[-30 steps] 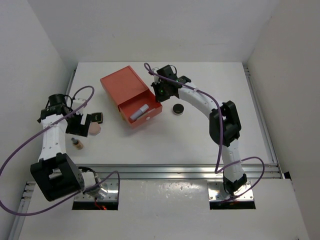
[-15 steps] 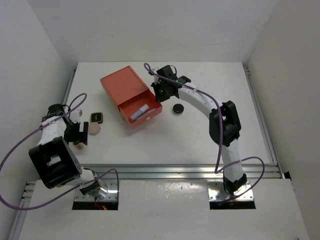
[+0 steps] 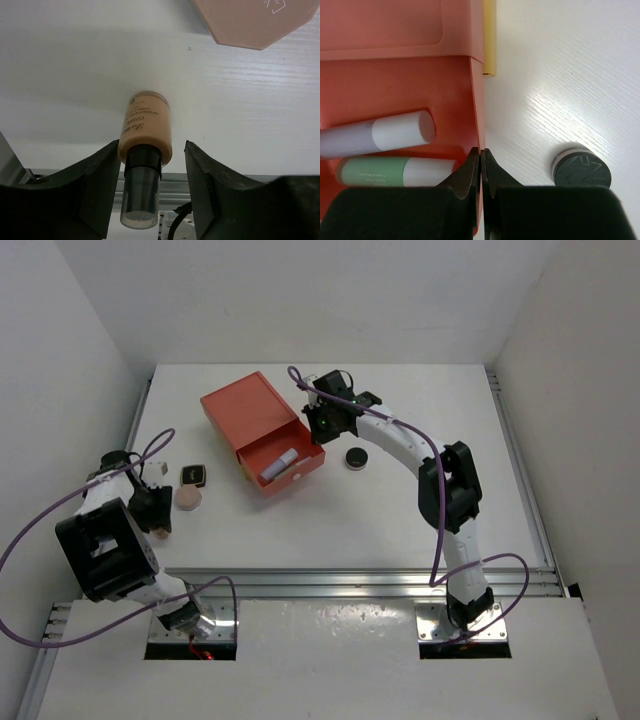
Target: Organize the makeup
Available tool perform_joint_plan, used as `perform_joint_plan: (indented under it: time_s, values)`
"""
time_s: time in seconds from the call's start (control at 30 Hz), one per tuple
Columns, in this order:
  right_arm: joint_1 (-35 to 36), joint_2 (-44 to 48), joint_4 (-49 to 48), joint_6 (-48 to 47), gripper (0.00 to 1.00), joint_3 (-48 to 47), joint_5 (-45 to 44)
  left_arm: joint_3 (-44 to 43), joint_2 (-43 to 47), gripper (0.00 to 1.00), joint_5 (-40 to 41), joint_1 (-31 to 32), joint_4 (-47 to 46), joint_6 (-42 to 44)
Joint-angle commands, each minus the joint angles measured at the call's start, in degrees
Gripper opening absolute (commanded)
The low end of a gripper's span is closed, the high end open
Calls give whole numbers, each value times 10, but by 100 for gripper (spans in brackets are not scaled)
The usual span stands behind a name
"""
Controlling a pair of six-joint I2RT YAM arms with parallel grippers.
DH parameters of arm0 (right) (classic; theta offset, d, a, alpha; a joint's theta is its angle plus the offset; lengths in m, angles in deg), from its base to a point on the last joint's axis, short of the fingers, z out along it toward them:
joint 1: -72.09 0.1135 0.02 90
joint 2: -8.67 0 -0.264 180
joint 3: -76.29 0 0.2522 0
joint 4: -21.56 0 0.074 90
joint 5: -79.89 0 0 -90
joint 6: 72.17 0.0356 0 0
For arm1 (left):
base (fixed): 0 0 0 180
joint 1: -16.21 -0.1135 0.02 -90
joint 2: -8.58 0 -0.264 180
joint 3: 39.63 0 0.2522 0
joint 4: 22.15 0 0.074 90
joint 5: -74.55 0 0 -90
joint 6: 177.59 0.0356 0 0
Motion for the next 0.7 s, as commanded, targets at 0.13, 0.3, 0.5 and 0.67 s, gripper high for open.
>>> perform_joint_plan:
  time_s: [0.13,0.3,0.5,0.67]
  values:
    - [-2,14,-19,2,0,-33,-6,-8,3,46,-5,-6,-9,-3]
    - [-4,15,-18,3,0,-30,-6,-37,3,17,-14,-6,24,4]
    - [-3,17,-19,4,0,-24,-10,-152,13,11,-60,-6,76,9]
    - [-3,21,-25,5,0,-23,-9,-298,6,11,-148,0,126,23]
